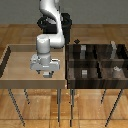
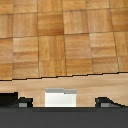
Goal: Place the milk carton into the appropriate compartment.
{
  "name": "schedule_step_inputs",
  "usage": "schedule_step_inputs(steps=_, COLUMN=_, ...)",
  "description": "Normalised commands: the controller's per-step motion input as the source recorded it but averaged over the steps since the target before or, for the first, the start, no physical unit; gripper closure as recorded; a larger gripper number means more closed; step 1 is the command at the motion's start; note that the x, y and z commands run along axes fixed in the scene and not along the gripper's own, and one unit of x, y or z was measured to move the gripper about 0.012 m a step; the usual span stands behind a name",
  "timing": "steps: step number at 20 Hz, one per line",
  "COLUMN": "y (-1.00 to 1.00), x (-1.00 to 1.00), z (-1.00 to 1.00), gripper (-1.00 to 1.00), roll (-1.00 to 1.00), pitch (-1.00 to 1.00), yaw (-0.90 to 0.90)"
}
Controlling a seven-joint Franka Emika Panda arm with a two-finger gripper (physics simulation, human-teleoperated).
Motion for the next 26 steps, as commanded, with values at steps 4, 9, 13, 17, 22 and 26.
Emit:
schedule_step_inputs(steps=4, y=0.00, x=0.00, z=0.00, gripper=1.00, roll=0.00, pitch=0.00, yaw=0.00)
schedule_step_inputs(steps=9, y=0.00, x=0.00, z=0.00, gripper=1.00, roll=0.00, pitch=0.00, yaw=0.00)
schedule_step_inputs(steps=13, y=0.00, x=0.00, z=0.00, gripper=1.00, roll=0.00, pitch=0.00, yaw=0.00)
schedule_step_inputs(steps=17, y=0.00, x=0.00, z=0.00, gripper=1.00, roll=0.00, pitch=0.00, yaw=0.00)
schedule_step_inputs(steps=22, y=0.00, x=0.00, z=0.00, gripper=-1.00, roll=0.00, pitch=0.00, yaw=0.00)
schedule_step_inputs(steps=26, y=0.00, x=0.00, z=0.00, gripper=-1.00, roll=0.00, pitch=0.00, yaw=0.00)
